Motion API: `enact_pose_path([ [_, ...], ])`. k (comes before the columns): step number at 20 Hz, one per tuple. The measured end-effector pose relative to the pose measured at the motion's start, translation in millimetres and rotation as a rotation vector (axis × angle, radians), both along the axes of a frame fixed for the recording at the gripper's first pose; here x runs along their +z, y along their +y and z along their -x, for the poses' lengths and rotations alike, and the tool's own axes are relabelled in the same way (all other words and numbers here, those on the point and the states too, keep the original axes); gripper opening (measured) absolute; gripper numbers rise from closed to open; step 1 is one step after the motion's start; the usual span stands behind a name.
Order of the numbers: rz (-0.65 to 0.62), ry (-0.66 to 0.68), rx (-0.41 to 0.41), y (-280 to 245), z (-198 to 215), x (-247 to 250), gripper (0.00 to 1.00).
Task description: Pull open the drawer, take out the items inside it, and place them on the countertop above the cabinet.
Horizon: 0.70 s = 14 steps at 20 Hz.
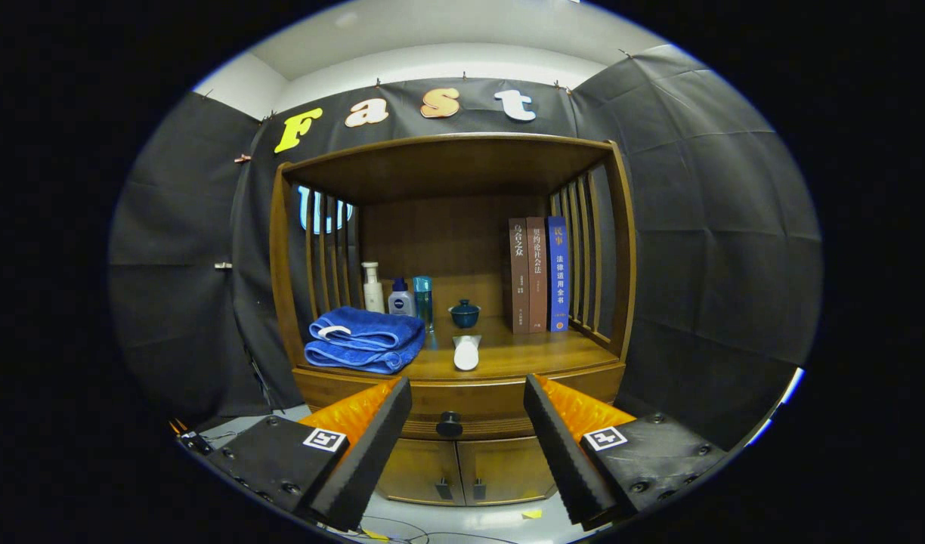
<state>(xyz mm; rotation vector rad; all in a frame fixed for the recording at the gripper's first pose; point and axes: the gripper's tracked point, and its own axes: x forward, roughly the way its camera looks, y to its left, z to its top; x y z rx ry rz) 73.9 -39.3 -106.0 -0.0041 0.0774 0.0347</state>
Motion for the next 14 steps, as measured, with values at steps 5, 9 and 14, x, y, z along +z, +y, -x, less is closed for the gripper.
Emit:
enact_pose_path([
  [5, -0.013, -0.004, 0.02, -2.4, 27.1, 31.7, 0.99],
  [9, -0.006, -0.024, 0.032, -0.9, 46.6, 63.3, 1.0],
  [14, 0.057, -0.018, 0.032, 2.7, 65.6, 80.8, 1.0],
])
